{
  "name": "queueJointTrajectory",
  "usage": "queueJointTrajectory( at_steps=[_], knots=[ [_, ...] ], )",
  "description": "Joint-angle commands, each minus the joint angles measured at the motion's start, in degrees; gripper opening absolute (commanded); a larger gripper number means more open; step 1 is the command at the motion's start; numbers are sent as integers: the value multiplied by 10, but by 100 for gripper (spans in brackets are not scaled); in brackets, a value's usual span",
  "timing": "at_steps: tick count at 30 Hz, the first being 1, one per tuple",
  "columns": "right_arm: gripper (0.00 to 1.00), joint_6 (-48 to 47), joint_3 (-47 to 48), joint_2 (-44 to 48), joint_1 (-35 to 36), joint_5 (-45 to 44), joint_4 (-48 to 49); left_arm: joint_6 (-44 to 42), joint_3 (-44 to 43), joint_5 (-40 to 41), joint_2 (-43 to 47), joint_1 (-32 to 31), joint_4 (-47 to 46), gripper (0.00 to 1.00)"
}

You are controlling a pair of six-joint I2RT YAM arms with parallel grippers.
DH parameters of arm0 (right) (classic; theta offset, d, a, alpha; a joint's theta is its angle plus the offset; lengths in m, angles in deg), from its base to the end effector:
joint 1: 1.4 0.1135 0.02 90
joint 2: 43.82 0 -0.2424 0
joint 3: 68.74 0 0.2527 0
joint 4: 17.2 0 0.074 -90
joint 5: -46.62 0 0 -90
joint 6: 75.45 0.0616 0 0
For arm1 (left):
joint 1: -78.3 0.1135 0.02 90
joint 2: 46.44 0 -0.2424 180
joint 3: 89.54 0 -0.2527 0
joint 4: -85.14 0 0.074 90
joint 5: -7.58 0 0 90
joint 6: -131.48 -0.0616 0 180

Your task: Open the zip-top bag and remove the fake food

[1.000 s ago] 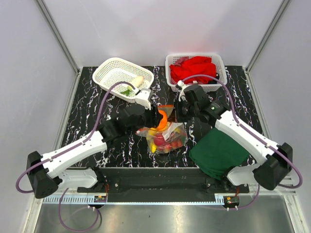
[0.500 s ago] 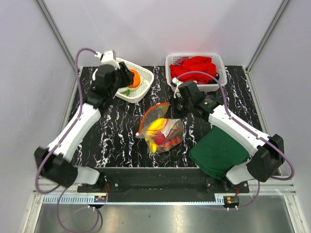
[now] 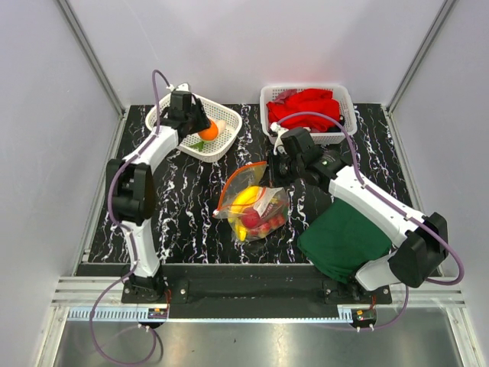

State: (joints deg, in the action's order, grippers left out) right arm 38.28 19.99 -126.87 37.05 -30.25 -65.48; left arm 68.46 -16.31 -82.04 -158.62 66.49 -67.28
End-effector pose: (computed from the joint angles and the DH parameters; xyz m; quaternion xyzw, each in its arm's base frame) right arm 0.2582 0.2229 0.2884 -0.1621 0.8963 0.2958 0.2879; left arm 0.4668 -0.0972 0.2403 -0.1176 0.8709 -0.1557 0.4511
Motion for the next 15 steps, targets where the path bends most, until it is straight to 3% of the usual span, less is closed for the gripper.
queueJointTrajectory(
  at_steps=[1, 4, 6, 9, 10, 15],
  knots=[
    [0, -12, 23, 19, 0, 6, 11, -7, -28, -28, -29, 2, 7, 25],
    [0, -10, 23, 12, 0, 8, 11, -22, -15, -28, -29, 3, 17, 61],
    [0, -10, 21, 9, 1, 12, 13, -37, -2, -20, -4, 3, 21, 71],
    [0, -9, 20, 5, 1, 12, 15, -45, 14, -5, 61, 2, 42, 79],
    [0, -9, 20, 4, 1, 11, 16, -46, 20, -5, 79, 2, 53, 88],
    [0, -6, 26, -10, 1, 23, 19, -42, 109, -25, 259, -18, 78, 82]
  ],
)
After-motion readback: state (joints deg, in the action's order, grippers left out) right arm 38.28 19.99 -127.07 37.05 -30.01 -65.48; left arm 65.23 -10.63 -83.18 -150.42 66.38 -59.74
